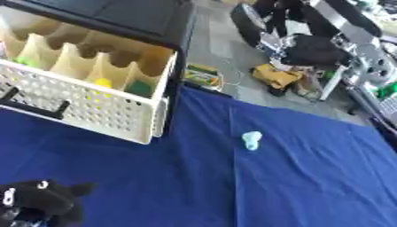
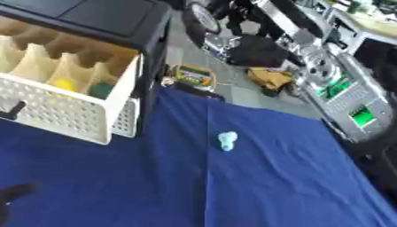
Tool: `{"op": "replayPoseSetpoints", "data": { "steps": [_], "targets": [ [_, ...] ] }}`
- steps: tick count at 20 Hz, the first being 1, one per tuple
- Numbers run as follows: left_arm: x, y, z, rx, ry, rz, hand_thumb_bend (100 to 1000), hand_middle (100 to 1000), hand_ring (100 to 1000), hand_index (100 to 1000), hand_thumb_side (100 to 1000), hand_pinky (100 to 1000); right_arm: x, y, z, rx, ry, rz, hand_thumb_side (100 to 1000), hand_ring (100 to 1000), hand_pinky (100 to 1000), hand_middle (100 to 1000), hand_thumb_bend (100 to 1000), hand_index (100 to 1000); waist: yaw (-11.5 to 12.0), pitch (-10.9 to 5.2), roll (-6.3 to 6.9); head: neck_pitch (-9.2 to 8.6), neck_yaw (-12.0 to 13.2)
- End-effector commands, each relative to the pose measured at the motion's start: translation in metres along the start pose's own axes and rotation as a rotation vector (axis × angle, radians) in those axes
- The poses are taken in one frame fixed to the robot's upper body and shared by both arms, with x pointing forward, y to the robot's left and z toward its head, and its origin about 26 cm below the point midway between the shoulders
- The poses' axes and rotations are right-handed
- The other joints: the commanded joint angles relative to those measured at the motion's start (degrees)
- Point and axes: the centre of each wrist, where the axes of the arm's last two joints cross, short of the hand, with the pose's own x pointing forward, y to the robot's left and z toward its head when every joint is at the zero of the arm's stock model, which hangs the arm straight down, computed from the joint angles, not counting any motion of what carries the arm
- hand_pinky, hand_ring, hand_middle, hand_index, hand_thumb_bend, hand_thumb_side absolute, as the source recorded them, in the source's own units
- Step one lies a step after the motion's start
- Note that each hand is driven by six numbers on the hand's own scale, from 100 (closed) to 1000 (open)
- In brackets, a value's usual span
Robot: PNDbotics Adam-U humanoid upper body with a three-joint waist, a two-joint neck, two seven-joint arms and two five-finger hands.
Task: Pick up objects from table and place into drawer.
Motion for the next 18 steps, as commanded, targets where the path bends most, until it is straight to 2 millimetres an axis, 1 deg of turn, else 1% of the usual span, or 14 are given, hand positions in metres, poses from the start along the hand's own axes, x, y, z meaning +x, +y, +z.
{"op": "replayPoseSetpoints", "data": {
  "steps": [1,4,9,14,18],
  "targets": [
    [0.004,-0.003,-0.005,-0.018,-0.008,-0.001,136,625,436,766,899,984,0.003,-0.009,-0.004,-0.017,-0.009,0.012,558,744,689,245,396,608,0.0,-1.55,0.57,-0.81,-0.8],
    [0.003,-0.004,-0.006,-0.021,-0.004,0.003,138,625,436,766,900,985,0.006,-0.009,-0.006,-0.021,-0.018,0.014,561,743,688,245,398,607,-0.1,-1.49,0.57,-1.11,-1.5],
    [0.003,-0.006,-0.009,-0.030,-0.003,0.019,142,625,437,766,905,986,0.008,-0.007,-0.011,-0.024,-0.027,0.002,560,742,687,244,399,605,0.2,-1.70,0.57,-1.54,-3.4],
    [0.002,-0.007,-0.010,-0.034,0.001,0.032,147,625,437,766,913,990,0.010,-0.002,-0.016,-0.011,-0.032,-0.005,561,741,686,243,401,604,1.0,-1.90,0.57,-1.83,-4.2],
    [0.002,-0.009,-0.012,-0.042,0.001,0.037,148,625,437,766,915,990,0.009,0.004,-0.020,0.008,-0.026,0.004,559,741,686,242,401,603,1.4,-1.78,0.57,-1.99,-4.4]
  ]
}}
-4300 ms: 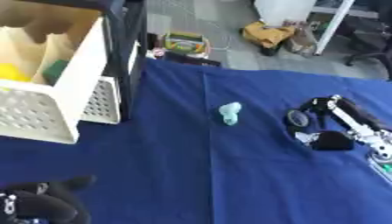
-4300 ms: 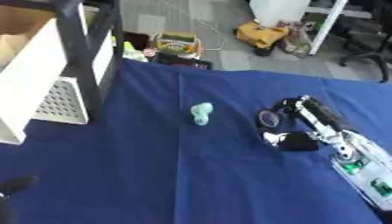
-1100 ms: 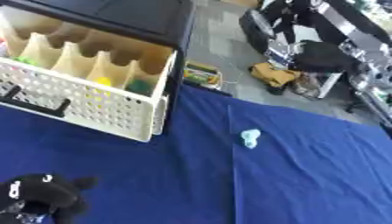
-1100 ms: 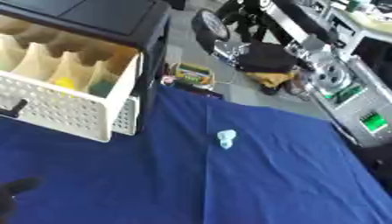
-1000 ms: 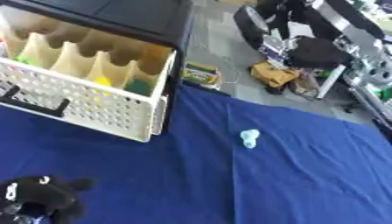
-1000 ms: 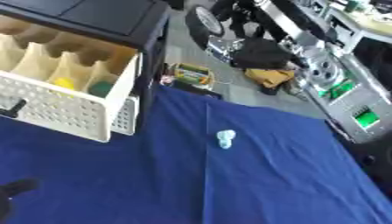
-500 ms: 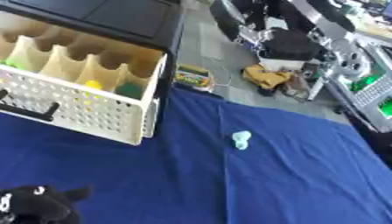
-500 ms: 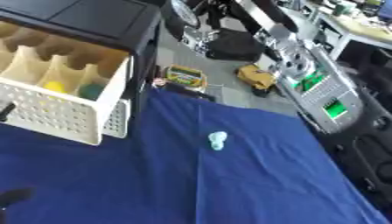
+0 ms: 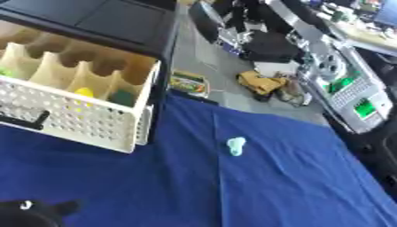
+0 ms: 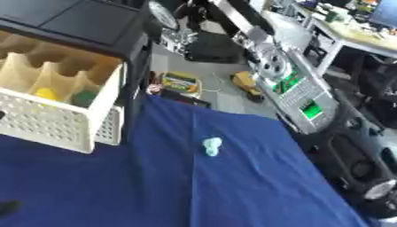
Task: Pick up objects from table and place into drawer.
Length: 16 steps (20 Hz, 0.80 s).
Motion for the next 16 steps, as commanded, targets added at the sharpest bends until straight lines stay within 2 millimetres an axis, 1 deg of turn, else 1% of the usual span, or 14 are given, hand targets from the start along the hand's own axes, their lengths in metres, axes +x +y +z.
{"op": "replayPoseSetpoints", "data": {
  "steps": [1,9,10,11,16],
  "targets": [
    [0.005,-0.002,-0.005,-0.017,-0.016,-0.007,148,625,437,766,916,991,0.002,-0.006,-0.004,-0.004,-0.002,0.036,558,741,686,242,402,603,0.1,-1.40,0.59,-0.95,-0.4],
    [0.004,-0.004,-0.009,-0.036,-0.019,0.004,154,625,436,765,930,996,-0.003,0.003,-0.012,0.024,0.016,0.051,552,740,685,240,400,601,1.1,-0.94,0.59,-1.38,-1.3],
    [0.004,-0.005,-0.009,-0.037,-0.018,0.006,156,625,436,765,932,997,-0.004,0.005,-0.013,0.028,0.017,0.053,530,740,684,239,438,601,1.2,-0.90,0.59,-1.41,-1.5],
    [0.004,-0.005,-0.010,-0.040,-0.017,0.008,156,625,435,765,935,998,-0.004,0.007,-0.014,0.033,0.017,0.054,552,740,684,239,400,601,1.4,-0.87,0.59,-1.43,-1.6],
    [0.003,-0.008,-0.012,-0.054,-0.014,0.017,159,625,435,765,940,1000,-0.003,0.012,-0.018,0.043,0.012,0.073,555,737,682,239,392,599,2.0,-0.84,0.59,-1.49,-2.2]
  ]
}}
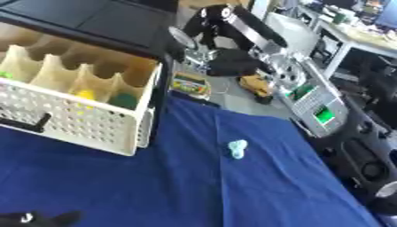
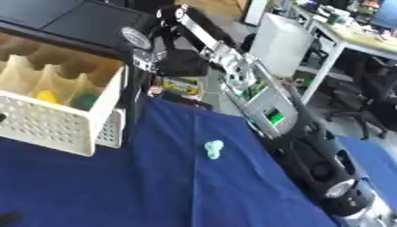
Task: Pick up objects from table and place into drawer.
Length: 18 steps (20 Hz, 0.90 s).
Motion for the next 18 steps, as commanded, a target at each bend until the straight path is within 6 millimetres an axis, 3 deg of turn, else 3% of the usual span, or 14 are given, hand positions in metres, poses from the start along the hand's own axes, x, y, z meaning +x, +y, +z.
{"op": "replayPoseSetpoints", "data": {
  "steps": [1,18],
  "targets": [
    [0.005,-0.002,-0.005,-0.021,-0.015,-0.007,160,626,436,765,941,1000,0.004,-0.008,-0.003,-0.018,-0.009,0.043,556,737,682,239,391,598,0.1,-1.19,0.60,-0.64,-0.5],
    [0.003,-0.008,-0.012,-0.053,-0.004,0.033,174,626,437,764,962,1000,0.015,0.014,-0.019,-0.083,-0.010,0.111,577,719,661,237,395,586,0.9,-1.21,0.60,-0.45,-2.2]
  ]
}}
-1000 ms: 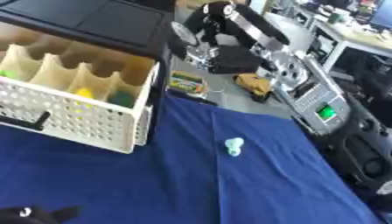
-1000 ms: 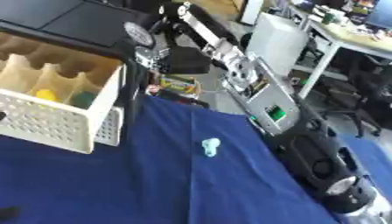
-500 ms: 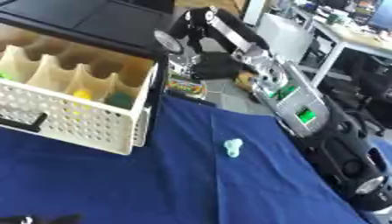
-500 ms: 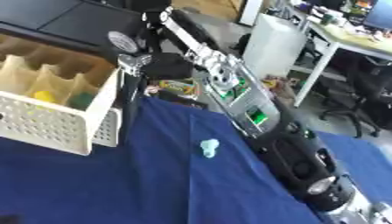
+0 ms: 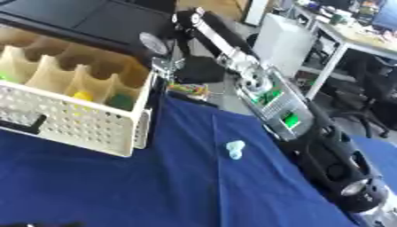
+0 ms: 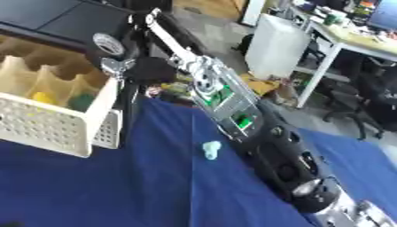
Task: Pick up objects from table and place into drawer.
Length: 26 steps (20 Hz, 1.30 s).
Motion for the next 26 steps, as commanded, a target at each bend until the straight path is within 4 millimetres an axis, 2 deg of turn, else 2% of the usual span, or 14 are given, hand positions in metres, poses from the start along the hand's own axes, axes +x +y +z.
{"op": "replayPoseSetpoints", "data": {
  "steps": [1,8,9,14,21,24,26],
  "targets": [
    [0.005,-0.002,-0.006,-0.017,-0.015,-0.006,174,626,437,764,962,1000,0.005,-0.007,-0.004,-0.043,-0.006,0.031,577,719,661,237,395,586,-0.2,-1.23,0.61,-0.45,-0.4],
    [0.004,-0.004,-0.008,-0.025,-0.013,0.012,177,627,439,764,959,1000,0.018,0.003,-0.005,-0.034,-0.052,-0.004,575,723,663,233,440,586,0.1,-1.58,0.61,-0.15,-1.0],
    [0.004,-0.004,-0.008,-0.026,-0.014,0.015,177,627,439,764,959,1000,0.019,0.005,-0.005,-0.023,-0.057,-0.015,584,723,663,233,418,586,0.1,-1.64,0.61,-0.07,-1.1],
    [0.004,-0.005,-0.009,-0.030,-0.013,0.030,183,627,440,764,965,1000,0.021,0.010,-0.005,0.009,-0.077,-0.032,582,723,662,232,420,586,0.5,-1.84,0.61,0.18,-1.6],
    [0.003,-0.008,-0.014,-0.049,-0.014,0.055,190,627,441,764,974,1000,0.020,0.007,0.013,-0.004,-0.079,-0.030,581,719,651,230,432,585,1.1,-1.68,0.61,0.22,-2.8],
    [0.003,-0.010,-0.016,-0.064,-0.015,0.063,188,627,441,764,974,1000,0.021,0.006,0.016,-0.017,-0.074,-0.031,586,714,642,228,430,581,1.3,-1.47,0.61,0.13,-3.1],
    [0.003,-0.010,-0.017,-0.070,-0.014,0.064,192,627,441,764,980,1000,0.020,0.005,0.016,-0.037,-0.060,-0.028,590,712,636,229,460,581,1.3,-1.27,0.61,0.11,-3.3]
  ]
}}
